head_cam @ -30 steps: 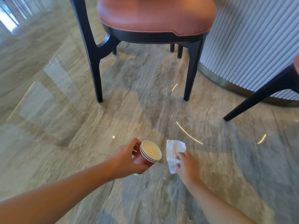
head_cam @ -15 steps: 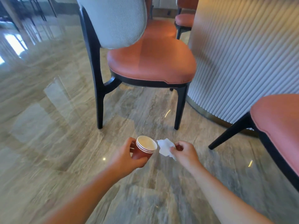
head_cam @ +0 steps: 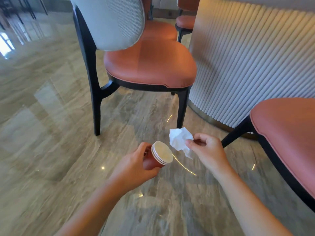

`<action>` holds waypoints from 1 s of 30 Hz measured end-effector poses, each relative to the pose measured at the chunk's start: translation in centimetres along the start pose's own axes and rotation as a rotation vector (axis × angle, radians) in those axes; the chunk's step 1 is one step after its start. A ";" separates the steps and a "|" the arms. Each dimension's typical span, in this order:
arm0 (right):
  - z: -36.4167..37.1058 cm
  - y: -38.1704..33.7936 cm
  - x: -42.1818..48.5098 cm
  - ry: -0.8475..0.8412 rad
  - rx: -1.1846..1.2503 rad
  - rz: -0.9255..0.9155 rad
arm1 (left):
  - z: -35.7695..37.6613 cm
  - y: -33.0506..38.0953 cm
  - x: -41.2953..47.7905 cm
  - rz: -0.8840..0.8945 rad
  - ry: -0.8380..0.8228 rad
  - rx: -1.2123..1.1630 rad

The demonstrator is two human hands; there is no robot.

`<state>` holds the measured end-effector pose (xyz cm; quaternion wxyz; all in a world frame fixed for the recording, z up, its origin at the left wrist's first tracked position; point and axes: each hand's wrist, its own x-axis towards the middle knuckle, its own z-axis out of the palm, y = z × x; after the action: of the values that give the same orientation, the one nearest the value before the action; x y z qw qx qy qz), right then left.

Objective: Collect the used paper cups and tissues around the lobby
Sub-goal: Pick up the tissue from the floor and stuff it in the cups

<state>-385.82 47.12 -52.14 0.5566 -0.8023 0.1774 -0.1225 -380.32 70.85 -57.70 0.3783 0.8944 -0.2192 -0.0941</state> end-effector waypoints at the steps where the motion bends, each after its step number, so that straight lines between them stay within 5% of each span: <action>1: 0.1 -0.3 -0.4 -0.036 0.015 -0.027 | 0.2 0.0 0.1 0.016 -0.018 0.021; 5: 1.5 -0.4 -1.4 -0.164 0.012 -0.085 | 0.7 0.0 -0.2 0.052 -0.034 0.029; 12: 3.2 1.7 -1.4 -0.151 -0.294 -0.202 | 0.4 0.9 -0.3 0.076 0.001 -0.077; 17: 2.7 1.2 -2.0 -0.304 -0.162 -0.129 | 0.0 1.3 -0.4 0.057 -0.006 -0.129; 23: 2.5 0.6 -2.0 -0.125 -0.146 -0.326 | -0.5 1.9 -0.7 0.019 -0.019 -0.150; 30: 2.0 0.0 -2.4 -0.161 -0.168 -0.338 | -1.0 2.1 -1.0 -0.018 -0.018 -0.203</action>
<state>-387.24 49.81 -52.79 0.4717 -0.8714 0.0048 -0.1342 -381.55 70.69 -55.48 0.4643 0.8525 -0.2040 -0.1270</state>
